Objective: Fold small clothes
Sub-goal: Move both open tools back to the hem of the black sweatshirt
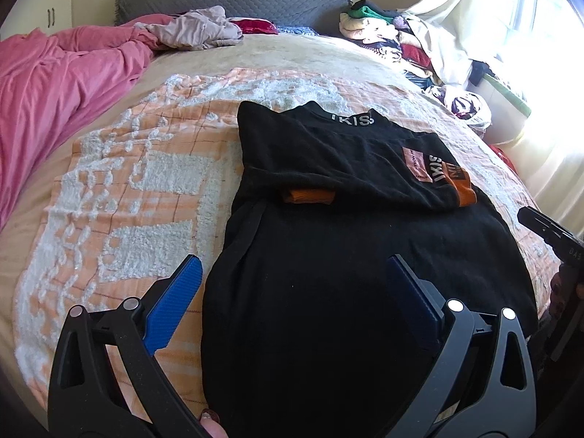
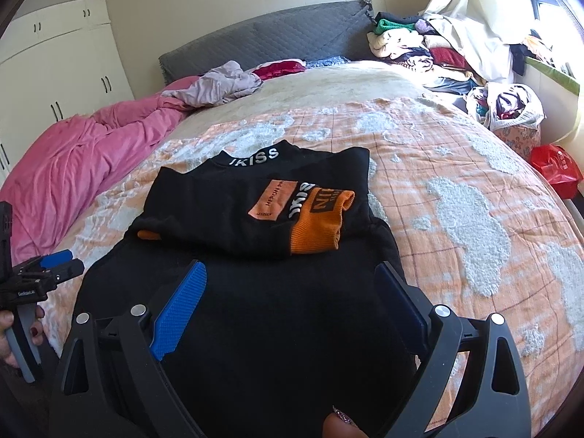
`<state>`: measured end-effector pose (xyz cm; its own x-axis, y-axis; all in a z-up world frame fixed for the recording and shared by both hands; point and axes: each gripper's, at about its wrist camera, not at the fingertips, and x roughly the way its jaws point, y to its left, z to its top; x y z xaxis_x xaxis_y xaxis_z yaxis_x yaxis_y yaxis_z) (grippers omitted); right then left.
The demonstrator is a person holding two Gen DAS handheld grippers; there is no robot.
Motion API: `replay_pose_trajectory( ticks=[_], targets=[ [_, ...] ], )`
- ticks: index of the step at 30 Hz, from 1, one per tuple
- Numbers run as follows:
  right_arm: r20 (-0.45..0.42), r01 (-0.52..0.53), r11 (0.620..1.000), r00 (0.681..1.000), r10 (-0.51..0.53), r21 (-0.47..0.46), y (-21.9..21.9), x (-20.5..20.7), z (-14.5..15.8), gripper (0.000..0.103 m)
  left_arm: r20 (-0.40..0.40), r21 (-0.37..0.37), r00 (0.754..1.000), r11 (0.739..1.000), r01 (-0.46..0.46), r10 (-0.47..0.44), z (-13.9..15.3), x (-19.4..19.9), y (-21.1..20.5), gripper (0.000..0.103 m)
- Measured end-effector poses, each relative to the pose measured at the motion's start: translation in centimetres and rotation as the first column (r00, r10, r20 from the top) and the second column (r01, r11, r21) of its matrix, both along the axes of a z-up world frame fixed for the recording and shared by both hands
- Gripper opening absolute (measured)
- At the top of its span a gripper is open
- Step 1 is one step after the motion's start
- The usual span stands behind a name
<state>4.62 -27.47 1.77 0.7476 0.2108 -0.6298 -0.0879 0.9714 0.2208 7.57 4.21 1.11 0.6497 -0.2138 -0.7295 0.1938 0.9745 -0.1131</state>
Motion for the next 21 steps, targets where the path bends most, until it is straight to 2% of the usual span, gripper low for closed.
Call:
replay_pose_trajectory(
  ticks=[21],
  targets=[
    [-0.110,0.044,0.998,0.993,-0.049,-0.042,-2.7,-4.6,-2.5,0.092,-0.093,0.000,0.993,0.997,-0.078,0.078,-2.6,-2.6,3.6,0.094]
  ],
)
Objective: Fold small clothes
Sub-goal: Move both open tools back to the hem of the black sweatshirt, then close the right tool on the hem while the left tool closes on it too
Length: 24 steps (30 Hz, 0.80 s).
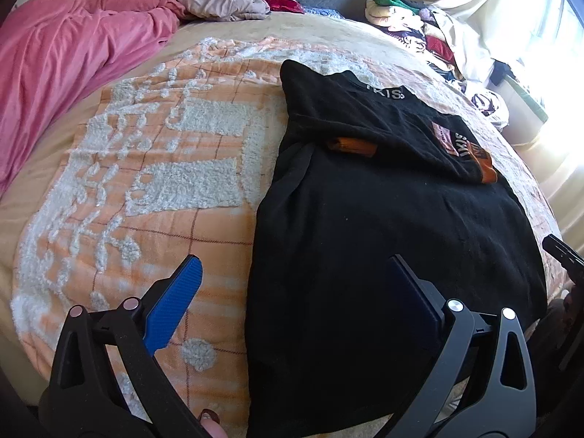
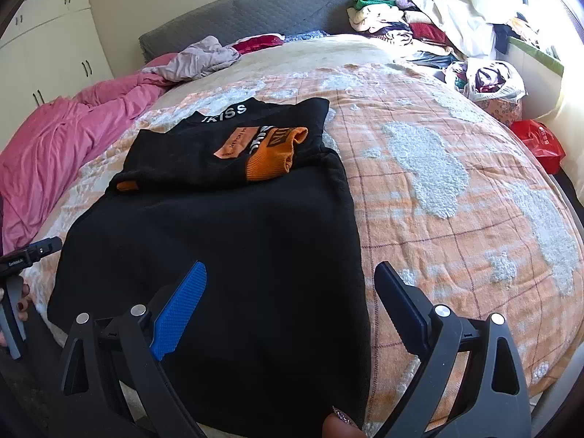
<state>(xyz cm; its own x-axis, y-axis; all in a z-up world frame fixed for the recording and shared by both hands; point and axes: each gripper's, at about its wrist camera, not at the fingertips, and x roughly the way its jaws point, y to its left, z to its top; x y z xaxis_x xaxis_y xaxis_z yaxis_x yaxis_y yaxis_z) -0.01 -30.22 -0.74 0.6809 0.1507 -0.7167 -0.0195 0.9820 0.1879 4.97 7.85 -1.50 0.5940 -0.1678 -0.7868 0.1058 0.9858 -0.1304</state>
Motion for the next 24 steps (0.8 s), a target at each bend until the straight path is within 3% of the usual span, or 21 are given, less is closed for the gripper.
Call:
replay_pose_trajectory(
  ticks=[16,22,24],
  targets=[
    [-0.059,0.007,1.000,0.998,-0.008,-0.014,-0.8,-2.1,-1.3,0.092,-0.077,-0.090,0.997,0.996,0.001,-0.008,-1.9,-3.0,2.5,0.094],
    [-0.088,0.011,1.000,0.996,-0.011,0.002,-1.3,-2.8,-1.7,0.092,-0.120,-0.139,0.992,0.990,0.025,-0.042,-3.0,-4.5,2.6,0.085],
    [-0.096,0.009,1.000,0.995,-0.009,0.007,-1.4,-3.1,-1.8,0.092,-0.134,-0.161,0.990,0.986,0.032,-0.054,-3.5,-4.9,2.5,0.072]
  ],
)
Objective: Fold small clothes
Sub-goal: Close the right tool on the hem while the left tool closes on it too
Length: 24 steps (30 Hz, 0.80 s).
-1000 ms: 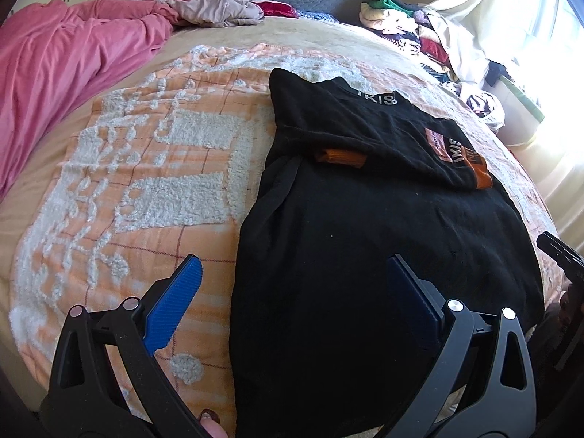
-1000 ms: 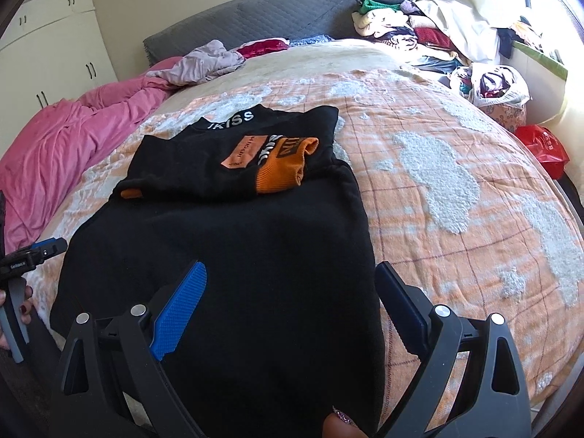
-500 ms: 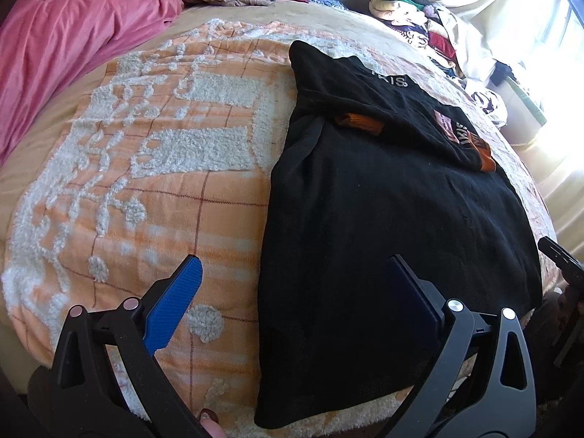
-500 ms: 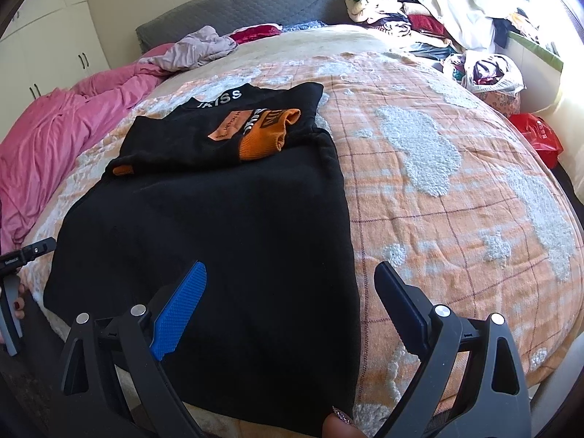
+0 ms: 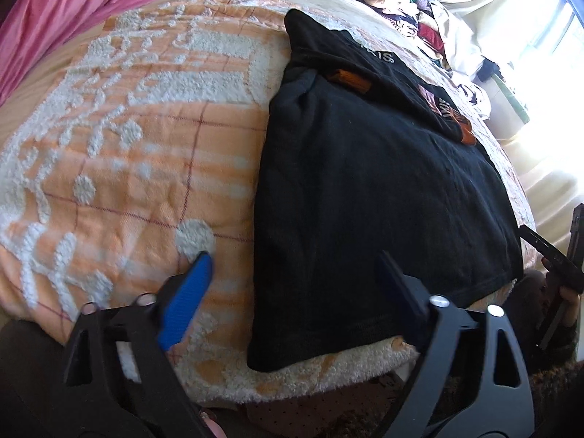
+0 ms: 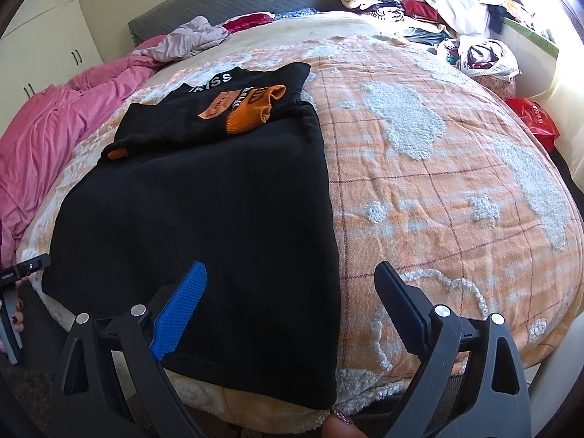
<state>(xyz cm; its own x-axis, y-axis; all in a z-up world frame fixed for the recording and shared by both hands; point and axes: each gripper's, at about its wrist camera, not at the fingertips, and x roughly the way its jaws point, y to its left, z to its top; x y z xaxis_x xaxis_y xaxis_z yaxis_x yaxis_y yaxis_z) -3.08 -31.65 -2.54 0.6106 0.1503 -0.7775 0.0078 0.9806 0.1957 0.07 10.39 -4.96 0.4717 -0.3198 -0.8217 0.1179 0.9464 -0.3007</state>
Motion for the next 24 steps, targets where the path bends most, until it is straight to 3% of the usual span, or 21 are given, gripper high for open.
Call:
replay_pose_trajectory(
  ticks=[8,20,22,24],
  targets=[
    [-0.039,-0.001,1.000,0.999,0.002,0.024,-0.5,-1.0,-0.5,0.092,-0.029,-0.027,0.999,0.999,0.037,-0.038,-0.8,-1.1,-0.5,0.062],
    [-0.126,-0.071,0.995,0.989,0.080,0.077,-0.1,-2.3,-1.6,0.093,-0.022,-0.032,0.996,0.996,0.082,-0.083,-1.0,-1.7,-1.0,0.062],
    [-0.131,-0.093,0.994,0.986,0.100,0.061,0.3,-2.5,-1.6,0.091,-0.020,-0.029,0.996,0.996,0.086,-0.087,-1.0,-1.7,-1.1,0.062],
    [-0.145,-0.108,0.992,0.983,0.116,0.065,0.5,-2.6,-1.8,0.075,-0.019,-0.030,0.996,0.996,0.087,-0.088,-1.1,-1.6,-1.1,0.062]
  ],
)
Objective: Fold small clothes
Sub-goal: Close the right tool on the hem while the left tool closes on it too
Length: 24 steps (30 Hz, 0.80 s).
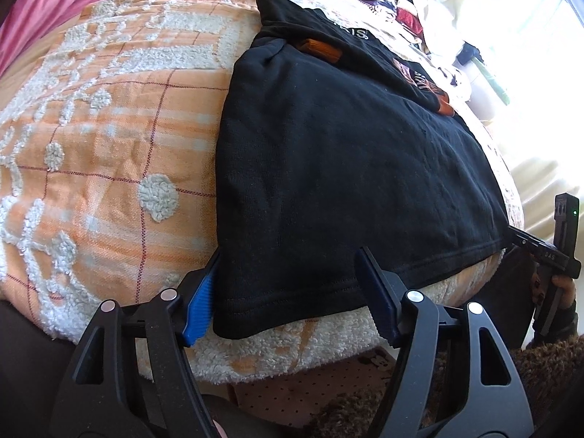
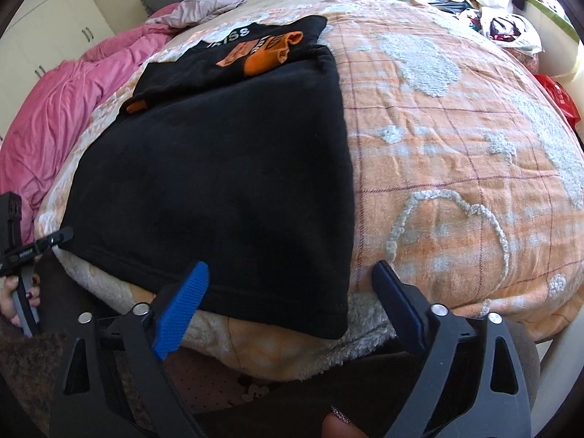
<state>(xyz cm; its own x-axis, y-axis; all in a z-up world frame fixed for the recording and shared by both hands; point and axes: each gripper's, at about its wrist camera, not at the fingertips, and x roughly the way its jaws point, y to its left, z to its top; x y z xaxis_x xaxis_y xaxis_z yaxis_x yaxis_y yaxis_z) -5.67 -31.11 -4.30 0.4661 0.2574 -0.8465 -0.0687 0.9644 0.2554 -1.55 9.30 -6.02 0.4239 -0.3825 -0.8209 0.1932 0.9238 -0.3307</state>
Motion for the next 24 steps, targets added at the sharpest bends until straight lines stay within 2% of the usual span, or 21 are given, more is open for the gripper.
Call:
replay_pose_trajectory(
  ticks=[4,6,7,9,14,16,17,20,24],
  targets=[
    [-0.009,0.001,1.000,1.000,-0.001,0.004,-0.2,-0.2,-0.3,0.050,-0.002,-0.004,1.000,1.000,0.000,0.000,0.0,0.0,0.0,0.063],
    [-0.002,-0.001,1.000,1.000,0.001,0.028,-0.6,-0.4,-0.1,0.021,-0.005,-0.004,1.000,1.000,0.002,-0.002,-0.1,0.1,0.0,0.063],
    [0.001,-0.003,0.999,1.000,0.003,0.050,-0.9,-0.5,0.1,0.016,-0.009,-0.006,1.000,1.000,0.002,-0.002,-0.1,0.2,0.0,0.063],
    [-0.006,0.002,0.998,1.000,-0.001,0.064,-1.3,-0.5,0.1,0.016,-0.015,-0.016,1.000,1.000,0.003,-0.003,-0.2,0.4,0.1,0.063],
    [-0.039,-0.002,0.999,0.999,0.003,0.039,-1.1,0.1,-0.3,0.029,-0.027,-0.040,1.000,0.999,-0.005,0.003,-0.3,0.7,0.6,0.063],
    [-0.032,-0.016,1.000,0.999,0.017,0.027,-0.8,0.3,-0.3,0.031,-0.025,-0.029,1.000,1.000,-0.006,0.005,-0.3,0.8,0.6,0.058],
    [-0.025,-0.023,1.000,0.999,0.023,0.018,-0.8,0.2,-0.3,0.030,-0.024,-0.024,1.000,1.000,-0.011,0.010,-0.3,0.8,0.7,0.052],
    [0.018,-0.050,0.999,0.999,0.050,0.015,-0.6,-0.1,0.0,0.013,-0.026,-0.028,0.999,0.999,-0.029,0.028,-0.4,0.9,1.2,0.043],
    [0.082,-0.051,0.998,0.996,0.048,0.032,-0.5,-0.6,0.7,0.009,-0.027,-0.025,0.999,0.999,-0.038,0.037,-0.3,0.9,1.4,0.038]
  ],
)
